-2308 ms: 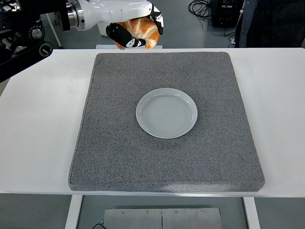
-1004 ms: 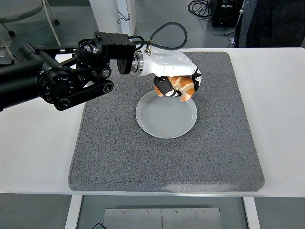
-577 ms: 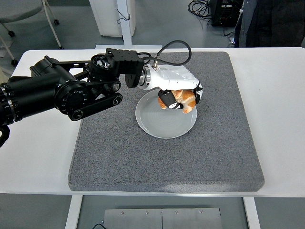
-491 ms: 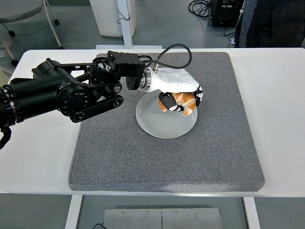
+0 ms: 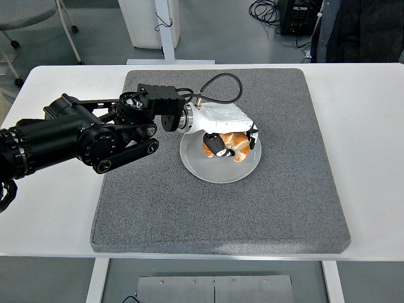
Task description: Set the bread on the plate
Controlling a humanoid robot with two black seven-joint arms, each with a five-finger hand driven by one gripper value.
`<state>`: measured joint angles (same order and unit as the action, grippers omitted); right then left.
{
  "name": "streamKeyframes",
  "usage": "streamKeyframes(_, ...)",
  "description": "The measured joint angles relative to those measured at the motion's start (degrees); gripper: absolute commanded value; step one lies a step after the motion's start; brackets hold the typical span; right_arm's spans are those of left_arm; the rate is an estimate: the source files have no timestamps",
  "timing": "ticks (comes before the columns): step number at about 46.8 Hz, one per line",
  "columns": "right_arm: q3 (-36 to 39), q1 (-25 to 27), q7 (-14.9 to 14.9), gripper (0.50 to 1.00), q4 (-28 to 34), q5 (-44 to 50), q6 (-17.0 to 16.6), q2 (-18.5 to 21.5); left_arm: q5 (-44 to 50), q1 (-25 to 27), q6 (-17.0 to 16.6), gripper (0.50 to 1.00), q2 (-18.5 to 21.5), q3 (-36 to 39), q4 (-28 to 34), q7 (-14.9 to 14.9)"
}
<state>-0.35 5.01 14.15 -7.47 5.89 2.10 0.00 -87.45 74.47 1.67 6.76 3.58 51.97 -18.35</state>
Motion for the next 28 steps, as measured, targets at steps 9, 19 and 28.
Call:
streamKeyframes(9,0.0,0.0,0.0,1.0,0.0,0.0,0.0,0.0,-0.1,-1.2,-0.2,0.5,0.0,-0.1,-0.8,-0.1)
streamKeyframes(19,0.0,0.0,0.0,1.0,0.0,0.0,0.0,0.0,-0.1,-3.2,-0.8,0.5,0.1,0.0,-1.3,-0.1)
streamKeyframes(28,0.0,0.0,0.0,1.0,0.0,0.0,0.0,0.0,-0.1,-3.8,-1.5,0.5,0.5,0.0,-1.7,-0.2)
